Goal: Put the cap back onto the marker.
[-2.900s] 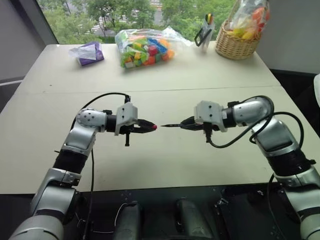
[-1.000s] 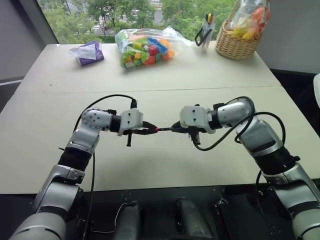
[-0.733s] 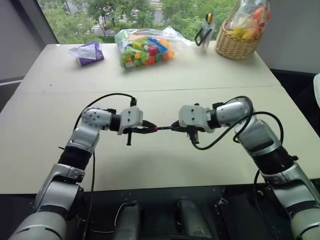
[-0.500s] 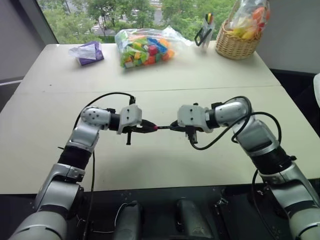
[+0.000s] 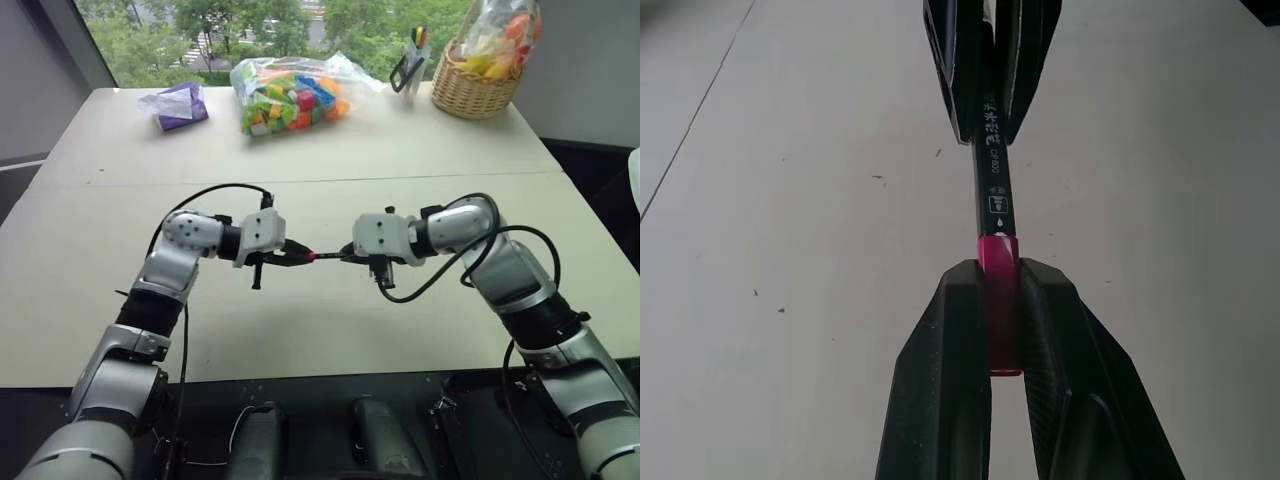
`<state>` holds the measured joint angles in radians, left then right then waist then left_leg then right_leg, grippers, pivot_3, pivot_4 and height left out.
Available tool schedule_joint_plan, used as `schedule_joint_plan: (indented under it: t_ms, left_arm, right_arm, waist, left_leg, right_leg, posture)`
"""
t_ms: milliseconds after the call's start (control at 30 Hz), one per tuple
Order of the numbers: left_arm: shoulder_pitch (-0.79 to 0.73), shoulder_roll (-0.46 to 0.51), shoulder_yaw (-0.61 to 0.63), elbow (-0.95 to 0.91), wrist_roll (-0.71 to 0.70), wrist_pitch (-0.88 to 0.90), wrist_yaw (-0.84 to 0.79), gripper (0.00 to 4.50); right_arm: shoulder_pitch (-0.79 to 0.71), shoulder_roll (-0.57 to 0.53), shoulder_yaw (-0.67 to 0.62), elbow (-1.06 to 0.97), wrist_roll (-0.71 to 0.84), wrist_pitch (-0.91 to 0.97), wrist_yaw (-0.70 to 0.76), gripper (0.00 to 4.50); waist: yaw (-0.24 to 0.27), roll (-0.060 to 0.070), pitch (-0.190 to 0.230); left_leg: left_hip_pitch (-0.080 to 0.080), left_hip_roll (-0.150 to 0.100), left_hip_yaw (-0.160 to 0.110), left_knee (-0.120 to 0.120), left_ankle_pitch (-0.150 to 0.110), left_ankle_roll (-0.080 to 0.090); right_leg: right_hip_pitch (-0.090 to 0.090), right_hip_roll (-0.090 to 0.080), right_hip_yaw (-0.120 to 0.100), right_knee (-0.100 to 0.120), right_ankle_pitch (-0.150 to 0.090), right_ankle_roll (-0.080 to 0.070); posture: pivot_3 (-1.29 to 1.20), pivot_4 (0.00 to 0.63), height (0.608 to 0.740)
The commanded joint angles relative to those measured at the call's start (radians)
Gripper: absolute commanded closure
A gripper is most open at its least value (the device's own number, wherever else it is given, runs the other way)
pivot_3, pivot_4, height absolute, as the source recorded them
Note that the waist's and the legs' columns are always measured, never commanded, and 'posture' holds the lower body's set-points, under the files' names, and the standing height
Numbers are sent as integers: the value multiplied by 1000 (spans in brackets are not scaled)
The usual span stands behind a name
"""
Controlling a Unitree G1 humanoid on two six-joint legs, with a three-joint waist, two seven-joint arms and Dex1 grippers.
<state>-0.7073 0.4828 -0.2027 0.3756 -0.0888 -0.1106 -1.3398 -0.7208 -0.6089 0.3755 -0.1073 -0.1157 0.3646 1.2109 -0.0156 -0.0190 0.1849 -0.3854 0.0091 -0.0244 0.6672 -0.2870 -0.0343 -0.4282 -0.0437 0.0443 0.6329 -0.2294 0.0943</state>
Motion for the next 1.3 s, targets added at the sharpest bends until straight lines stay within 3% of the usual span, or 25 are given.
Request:
schedule_joint_plan:
  t_ms: [33, 467, 967, 1100, 1233, 1300]
  left_arm:
    - [-80, -72, -21, -77, -41, -51, 6, 4500]
    - [-79, -155, 20, -135, -100, 63, 15, 4500]
    - [-28, -72, 21, -131, -36, 36, 11, 4500]
    - [7, -26, 36, -153, -40, 74, 13, 2721]
    - [49, 14, 58, -193, -54, 91, 42, 587]
    - [69, 34, 76, -218, -73, 118, 63, 587]
  right_arm:
    - [-18, 48, 66, -54, 25, -35, 30, 4459]
    - [1, 67, 55, -84, 15, -15, 37, 4459]
    - [18, 12, 5, -23, -13, -60, 40, 4459]
    - [21, -22, -21, 20, -18, -86, 36, 4500]
    - [25, -77, -47, 84, -21, -121, 21, 4500]
    - [34, -109, -65, 111, -13, -132, 15, 4500]
  waist:
    - [0, 0, 0]
    - [0, 0, 0]
    - [0, 0, 0]
    - [0, 0, 0]
    - [0, 0, 0]
    - [0, 0, 0]
  left_leg:
    - [0, 0, 0, 0, 0, 0]
    - [0, 0, 0, 0, 0, 0]
    - [0, 0, 0, 0, 0, 0]
    - [0, 0, 0, 0, 0, 0]
    - [0, 0, 0, 0, 0, 0]
    - [0, 0, 0, 0, 0, 0]
  right_leg:
    - [0, 0, 0, 0, 0, 0]
    - [0, 0, 0, 0, 0, 0]
    - [0, 0, 0, 0, 0, 0]
    - [0, 0, 0, 0, 0, 0]
    - [0, -1, 0, 0, 0, 0]
    - [0, -1, 0, 0, 0, 0]
  posture:
    - [0, 150, 740]
    - [0, 150, 740]
    - [0, 150, 740]
    - [0, 150, 740]
    - [0, 150, 740]
    - [0, 150, 740]
